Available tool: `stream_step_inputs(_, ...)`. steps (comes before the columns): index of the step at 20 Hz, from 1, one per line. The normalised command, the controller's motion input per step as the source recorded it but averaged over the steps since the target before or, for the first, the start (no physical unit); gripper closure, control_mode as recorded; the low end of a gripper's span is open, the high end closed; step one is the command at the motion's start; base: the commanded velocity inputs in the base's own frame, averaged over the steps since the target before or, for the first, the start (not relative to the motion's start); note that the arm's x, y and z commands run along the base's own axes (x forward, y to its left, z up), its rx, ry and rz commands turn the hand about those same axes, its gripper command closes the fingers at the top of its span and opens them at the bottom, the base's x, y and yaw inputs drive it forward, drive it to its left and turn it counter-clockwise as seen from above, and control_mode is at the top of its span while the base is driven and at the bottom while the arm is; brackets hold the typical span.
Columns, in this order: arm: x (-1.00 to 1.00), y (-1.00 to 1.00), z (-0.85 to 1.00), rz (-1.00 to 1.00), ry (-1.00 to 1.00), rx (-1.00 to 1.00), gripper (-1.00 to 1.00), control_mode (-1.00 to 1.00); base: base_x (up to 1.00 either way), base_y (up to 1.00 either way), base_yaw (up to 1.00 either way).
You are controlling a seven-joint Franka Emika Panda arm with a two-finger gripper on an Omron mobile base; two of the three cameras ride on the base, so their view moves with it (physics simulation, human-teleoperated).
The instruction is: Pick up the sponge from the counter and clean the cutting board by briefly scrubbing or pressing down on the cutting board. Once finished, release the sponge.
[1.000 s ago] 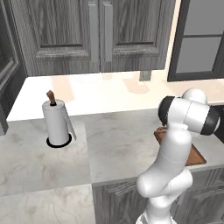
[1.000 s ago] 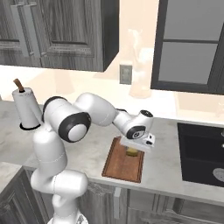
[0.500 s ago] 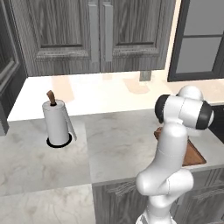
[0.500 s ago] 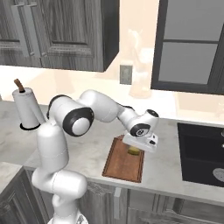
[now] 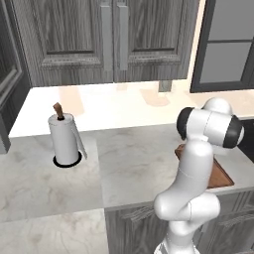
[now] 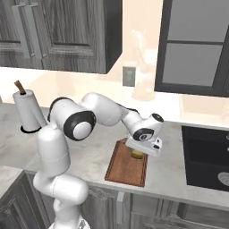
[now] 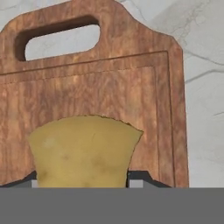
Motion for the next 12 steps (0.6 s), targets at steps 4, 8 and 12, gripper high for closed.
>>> stream_step_inputs(4,-0.61,0.59,-0.37,0.00,-0.12,-0.01,1.00,-1.00,0.00,0.00,0.00)
stream_step_inputs(8,-0.24,1.00,-0.29,-0.01,-0.14,-0.06,1.00,-1.00,0.00,0.00,0.00)
stream_step_inputs(12,-0.35,1.00,-0.38,-0.01,-0.01,-0.02,1.00,-1.00,0.00,0.00,0.00)
